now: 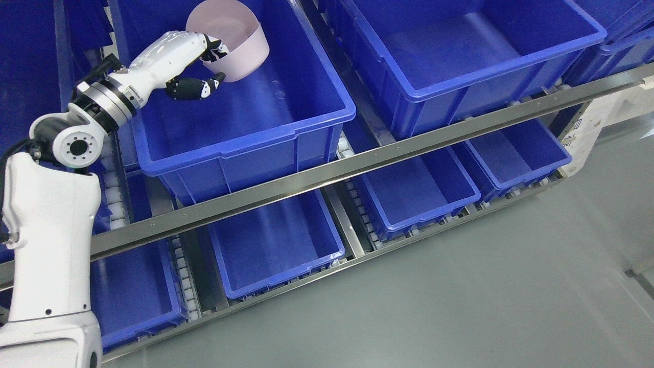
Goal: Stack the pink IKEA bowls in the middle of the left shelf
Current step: 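Lower the stacked bowls into the middle blue bin and open the left hand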
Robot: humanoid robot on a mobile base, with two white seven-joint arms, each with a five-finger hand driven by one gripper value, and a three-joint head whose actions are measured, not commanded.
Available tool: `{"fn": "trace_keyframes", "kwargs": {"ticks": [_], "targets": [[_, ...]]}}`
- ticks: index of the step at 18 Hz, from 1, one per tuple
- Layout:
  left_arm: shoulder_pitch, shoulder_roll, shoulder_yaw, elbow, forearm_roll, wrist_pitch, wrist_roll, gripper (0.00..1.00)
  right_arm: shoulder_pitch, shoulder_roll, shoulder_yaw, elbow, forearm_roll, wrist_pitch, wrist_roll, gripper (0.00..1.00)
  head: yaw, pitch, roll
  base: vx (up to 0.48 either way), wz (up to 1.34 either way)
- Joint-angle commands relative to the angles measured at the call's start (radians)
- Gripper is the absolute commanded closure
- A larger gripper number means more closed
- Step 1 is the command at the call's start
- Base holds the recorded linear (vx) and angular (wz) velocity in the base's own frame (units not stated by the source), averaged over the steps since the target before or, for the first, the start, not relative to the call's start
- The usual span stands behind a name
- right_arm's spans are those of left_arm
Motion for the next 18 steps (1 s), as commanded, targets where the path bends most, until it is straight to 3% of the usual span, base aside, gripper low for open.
{"fn": "trace_keyframes", "kwargs": {"ticks": [1, 6, 9, 14, 16, 18], "targets": [[-0.003, 0.001, -0.093, 0.098, -0.017, 0.024, 0.0, 0.92, 0.0, -0.017, -0.009, 0.0, 0.008, 0.0, 0.0, 0.0, 0.0, 0.0, 0.0, 0.0, 0.0], [-0.002, 0.002, -0.088, 0.122, -0.017, 0.077, 0.008, 0.88, 0.0, -0.017, -0.011, 0.0, 0.008, 0.0, 0.0, 0.0, 0.0, 0.0, 0.0, 0.0, 0.0], [0.003, 0.0, -0.084, 0.126, -0.016, 0.098, 0.037, 0.55, 0.0, -0.017, -0.011, 0.0, 0.008, 0.0, 0.0, 0.0, 0.0, 0.0, 0.0, 0.0, 0.0], [0.005, -0.006, -0.055, 0.126, -0.002, 0.156, 0.149, 0.16, 0.0, -0.017, -0.011, 0.0, 0.008, 0.0, 0.0, 0.0, 0.0, 0.0, 0.0, 0.0, 0.0], [0.005, -0.076, 0.01, 0.126, 0.021, 0.169, 0.225, 0.04, 0.0, -0.017, -0.009, 0.0, 0.008, 0.0, 0.0, 0.0, 0.0, 0.0, 0.0, 0.0, 0.0], [-0.005, -0.223, 0.128, 0.125, 0.155, 0.17, 0.351, 0.03, 0.0, -0.017, -0.009, 0.0, 0.008, 0.0, 0.0, 0.0, 0.0, 0.0, 0.0, 0.0, 0.0]]}}
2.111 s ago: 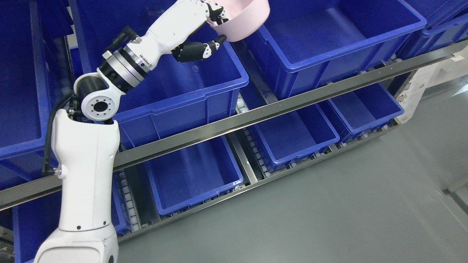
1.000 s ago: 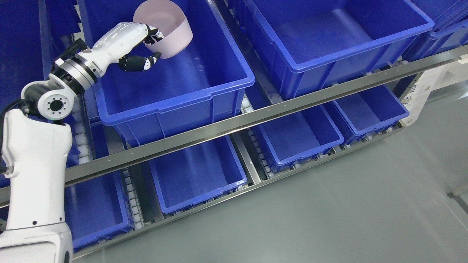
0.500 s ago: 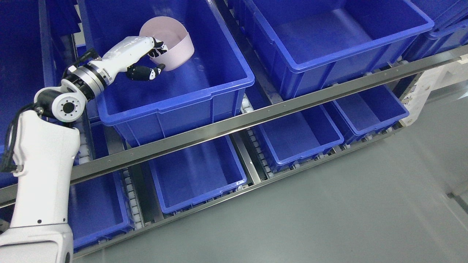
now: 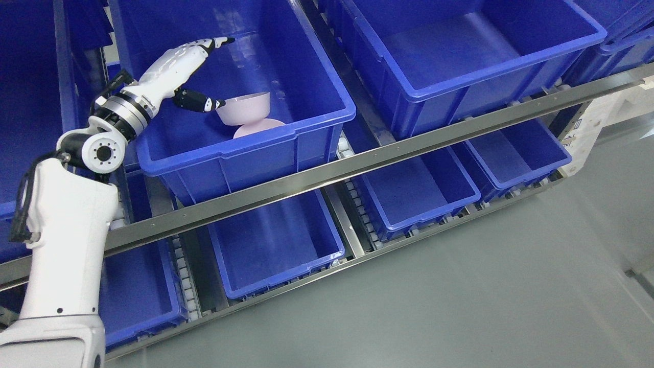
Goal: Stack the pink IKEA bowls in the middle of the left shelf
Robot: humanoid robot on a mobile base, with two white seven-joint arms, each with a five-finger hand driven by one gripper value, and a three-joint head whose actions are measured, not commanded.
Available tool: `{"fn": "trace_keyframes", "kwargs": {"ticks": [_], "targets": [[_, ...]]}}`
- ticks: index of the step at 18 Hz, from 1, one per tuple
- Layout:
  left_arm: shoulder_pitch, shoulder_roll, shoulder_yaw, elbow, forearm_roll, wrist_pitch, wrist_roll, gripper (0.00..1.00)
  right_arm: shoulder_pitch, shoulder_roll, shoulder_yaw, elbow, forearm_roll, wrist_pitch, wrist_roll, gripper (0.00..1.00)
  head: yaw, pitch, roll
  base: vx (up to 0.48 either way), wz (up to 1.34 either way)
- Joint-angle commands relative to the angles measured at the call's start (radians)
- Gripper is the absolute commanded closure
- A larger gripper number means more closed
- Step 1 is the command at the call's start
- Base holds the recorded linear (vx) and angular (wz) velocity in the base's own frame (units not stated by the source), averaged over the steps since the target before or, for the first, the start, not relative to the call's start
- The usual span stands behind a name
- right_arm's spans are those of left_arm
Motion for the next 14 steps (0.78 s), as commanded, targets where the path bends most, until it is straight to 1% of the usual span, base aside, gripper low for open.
{"fn": "trace_keyframes", "kwargs": {"ticks": [1, 2, 3, 4, 6, 7, 8, 9, 12, 14], "targets": [[-0.009, -0.196, 0.199, 0.015, 0.243, 0.013, 0.167, 0.03, 0.0, -0.017, -0.009, 0.0, 0.008, 0.0, 0.002, 0.0, 0.0, 0.0, 0.0, 0.0, 0.0], [-0.009, -0.196, 0.201, 0.011, 0.335, 0.014, 0.187, 0.03, 0.0, -0.017, -0.009, 0.0, 0.008, 0.0, 0.0, 0.0, 0.0, 0.0, 0.0, 0.0, 0.0], [-0.009, -0.196, 0.198, 0.005, 0.441, 0.04, 0.204, 0.03, 0.0, -0.017, -0.009, 0.0, 0.008, 0.0, 0.0, 0.0, 0.0, 0.0, 0.0, 0.0, 0.0], [-0.007, -0.196, 0.198, -0.015, 0.518, 0.085, 0.217, 0.02, 0.0, -0.017, -0.009, 0.0, 0.008, 0.0, 0.0, 0.0, 0.0, 0.0, 0.0, 0.0, 0.0], [0.0, -0.196, 0.196, -0.081, 0.642, 0.23, 0.285, 0.02, 0.0, -0.017, -0.009, 0.0, 0.008, 0.0, 0.0, 0.0, 0.0, 0.0, 0.0, 0.0, 0.0], [0.019, -0.196, 0.189, -0.136, 0.672, 0.322, 0.354, 0.01, 0.0, -0.017, -0.009, 0.0, 0.008, 0.0, 0.0, 0.0, 0.0, 0.0, 0.0, 0.0, 0.0], [0.042, -0.196, 0.175, -0.176, 0.673, 0.352, 0.388, 0.01, 0.0, -0.017, -0.009, 0.0, 0.008, 0.0, 0.002, 0.0, 0.0, 0.0, 0.0, 0.0, 0.0], [0.068, -0.196, 0.144, -0.227, 0.673, 0.367, 0.407, 0.01, 0.0, -0.017, -0.009, 0.0, 0.008, 0.0, 0.0, 0.0, 0.0, 0.0, 0.0, 0.0, 0.0], [0.134, -0.196, 0.081, -0.35, 0.672, 0.431, 0.41, 0.01, 0.0, -0.017, -0.009, 0.0, 0.008, 0.0, 0.002, 0.0, 0.0, 0.0, 0.0, 0.0, 0.0], [0.184, -0.196, 0.051, -0.414, 0.672, 0.447, 0.41, 0.0, 0.0, -0.017, -0.009, 0.0, 0.008, 0.0, 0.002, 0.0, 0.0, 0.0, 0.0, 0.0, 0.0]]}}
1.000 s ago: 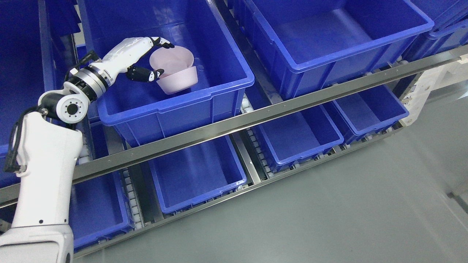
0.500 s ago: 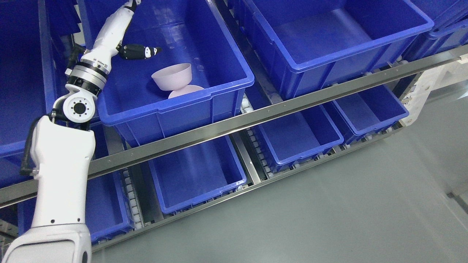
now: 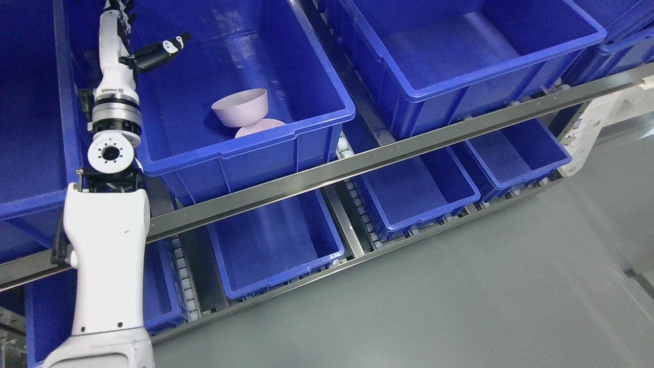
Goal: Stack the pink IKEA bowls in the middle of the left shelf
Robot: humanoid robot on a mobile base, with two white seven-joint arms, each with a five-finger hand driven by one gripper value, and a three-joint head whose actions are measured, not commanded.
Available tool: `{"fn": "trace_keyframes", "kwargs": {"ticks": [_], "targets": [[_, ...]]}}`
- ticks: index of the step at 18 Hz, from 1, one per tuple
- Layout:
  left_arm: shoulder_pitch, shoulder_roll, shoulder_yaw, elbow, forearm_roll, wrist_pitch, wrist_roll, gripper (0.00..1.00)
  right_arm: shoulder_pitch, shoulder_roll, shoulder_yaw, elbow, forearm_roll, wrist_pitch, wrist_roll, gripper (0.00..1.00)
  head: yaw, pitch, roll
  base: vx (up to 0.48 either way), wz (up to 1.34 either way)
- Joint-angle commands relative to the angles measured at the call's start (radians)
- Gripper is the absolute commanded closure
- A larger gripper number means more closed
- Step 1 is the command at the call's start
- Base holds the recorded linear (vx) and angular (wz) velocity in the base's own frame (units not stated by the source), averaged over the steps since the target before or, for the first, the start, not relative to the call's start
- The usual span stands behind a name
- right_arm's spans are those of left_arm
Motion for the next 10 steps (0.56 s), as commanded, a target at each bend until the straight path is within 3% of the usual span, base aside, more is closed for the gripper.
{"fn": "trace_keyframes", "kwargs": {"ticks": [1, 10], "targets": [[0.123, -0.034, -0.064, -0.284, 0.069, 0.042, 0.009, 0.0, 0.0, -0.017, -0.011, 0.0, 0.008, 0.0, 0.001, 0.0, 0.0, 0.0, 0.0, 0.0, 0.0], [0.184, -0.034, -0.064, -0.317, 0.069, 0.04, 0.005, 0.0, 0.0, -0.017, -0.011, 0.0, 0.008, 0.0, 0.0, 0.0, 0.0, 0.0, 0.0, 0.0, 0.0]]}}
